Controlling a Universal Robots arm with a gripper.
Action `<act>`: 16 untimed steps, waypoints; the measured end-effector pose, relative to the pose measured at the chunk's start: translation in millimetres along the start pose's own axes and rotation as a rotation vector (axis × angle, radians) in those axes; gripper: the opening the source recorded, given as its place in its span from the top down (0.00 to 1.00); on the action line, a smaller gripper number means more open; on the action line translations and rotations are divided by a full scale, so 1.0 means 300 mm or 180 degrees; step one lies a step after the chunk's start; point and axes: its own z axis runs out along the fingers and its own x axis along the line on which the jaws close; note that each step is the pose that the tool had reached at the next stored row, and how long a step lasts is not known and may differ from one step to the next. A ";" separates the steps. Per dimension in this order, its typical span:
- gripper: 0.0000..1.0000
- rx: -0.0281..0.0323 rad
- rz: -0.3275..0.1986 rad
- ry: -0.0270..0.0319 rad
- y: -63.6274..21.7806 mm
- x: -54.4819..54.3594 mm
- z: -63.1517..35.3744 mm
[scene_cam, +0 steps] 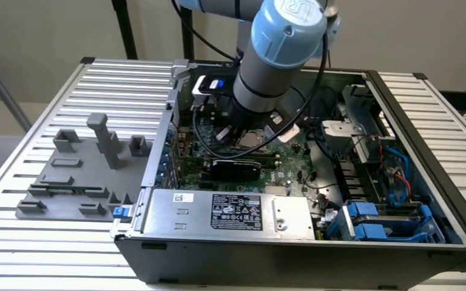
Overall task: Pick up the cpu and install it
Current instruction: 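Install the second cpu locking lever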
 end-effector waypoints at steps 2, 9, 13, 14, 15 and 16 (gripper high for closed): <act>0.89 -0.0011 0.0002 -0.0009 -0.005 0.000 0.013; 0.89 -0.0045 0.0008 -0.0039 -0.019 0.003 0.052; 0.89 -0.0056 0.0010 -0.0048 -0.023 0.004 0.066; 0.89 -0.0059 0.0011 -0.0050 -0.023 0.004 0.069; 0.89 -0.0061 0.0011 -0.0051 -0.024 0.004 0.073; 0.89 -0.0062 0.0012 -0.0053 -0.025 0.004 0.076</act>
